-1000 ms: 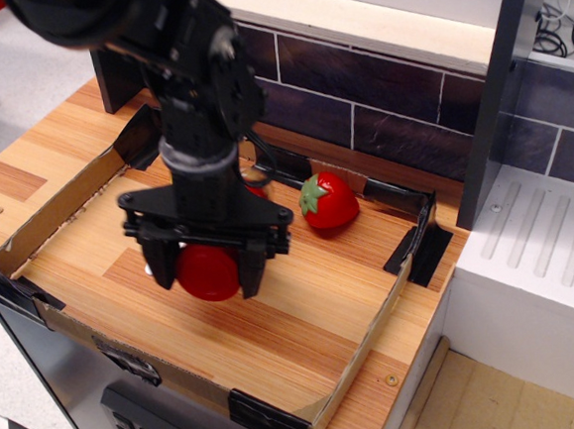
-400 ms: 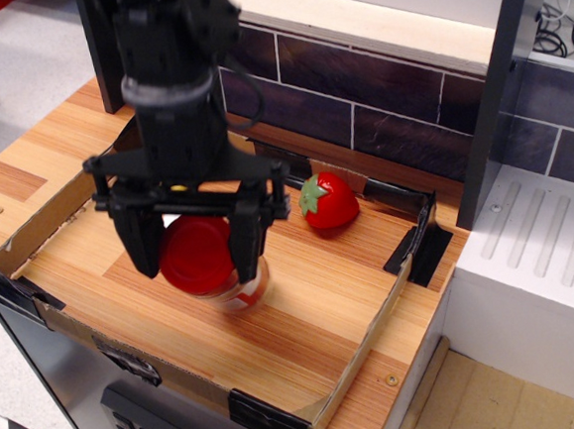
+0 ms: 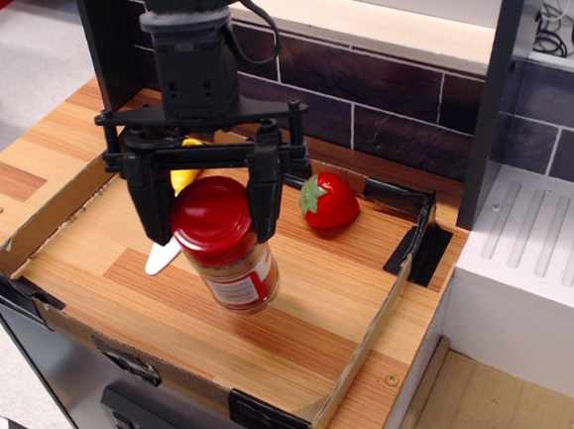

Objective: Upright basil bottle

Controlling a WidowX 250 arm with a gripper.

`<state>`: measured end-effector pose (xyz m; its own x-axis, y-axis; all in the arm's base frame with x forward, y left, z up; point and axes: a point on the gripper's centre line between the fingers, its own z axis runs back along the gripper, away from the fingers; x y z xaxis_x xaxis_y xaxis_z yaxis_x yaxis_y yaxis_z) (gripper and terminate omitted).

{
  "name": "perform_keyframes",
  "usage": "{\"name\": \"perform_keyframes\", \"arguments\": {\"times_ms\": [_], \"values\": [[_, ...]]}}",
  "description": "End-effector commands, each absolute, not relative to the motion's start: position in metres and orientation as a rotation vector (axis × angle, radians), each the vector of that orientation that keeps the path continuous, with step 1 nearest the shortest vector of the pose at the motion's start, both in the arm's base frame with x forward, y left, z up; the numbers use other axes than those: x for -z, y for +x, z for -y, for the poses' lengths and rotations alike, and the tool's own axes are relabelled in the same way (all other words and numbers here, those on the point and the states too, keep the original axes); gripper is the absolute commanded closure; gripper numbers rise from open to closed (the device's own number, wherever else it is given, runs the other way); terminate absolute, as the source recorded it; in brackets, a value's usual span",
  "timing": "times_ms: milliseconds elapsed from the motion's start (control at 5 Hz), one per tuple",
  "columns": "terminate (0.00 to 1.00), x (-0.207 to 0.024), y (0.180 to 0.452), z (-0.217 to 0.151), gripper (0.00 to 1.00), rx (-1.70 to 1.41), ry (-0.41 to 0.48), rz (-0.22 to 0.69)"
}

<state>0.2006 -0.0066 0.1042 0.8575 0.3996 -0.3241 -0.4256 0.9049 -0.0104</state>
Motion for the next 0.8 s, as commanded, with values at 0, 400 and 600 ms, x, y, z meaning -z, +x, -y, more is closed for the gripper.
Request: {"name": "perform_keyframes", "arguments": {"times_ms": [0, 400, 600], "values": [[0.0, -0.103, 0.214, -0.002, 1.0, -0.519, -0.07, -0.353], [0.0, -0.104, 0.223, -0.005, 0.0, -0.522, -0.045, -0.305], [0.0, -0.126, 0.229, -0.009, 0.0, -0.553, -0.054, -0.222]]}}
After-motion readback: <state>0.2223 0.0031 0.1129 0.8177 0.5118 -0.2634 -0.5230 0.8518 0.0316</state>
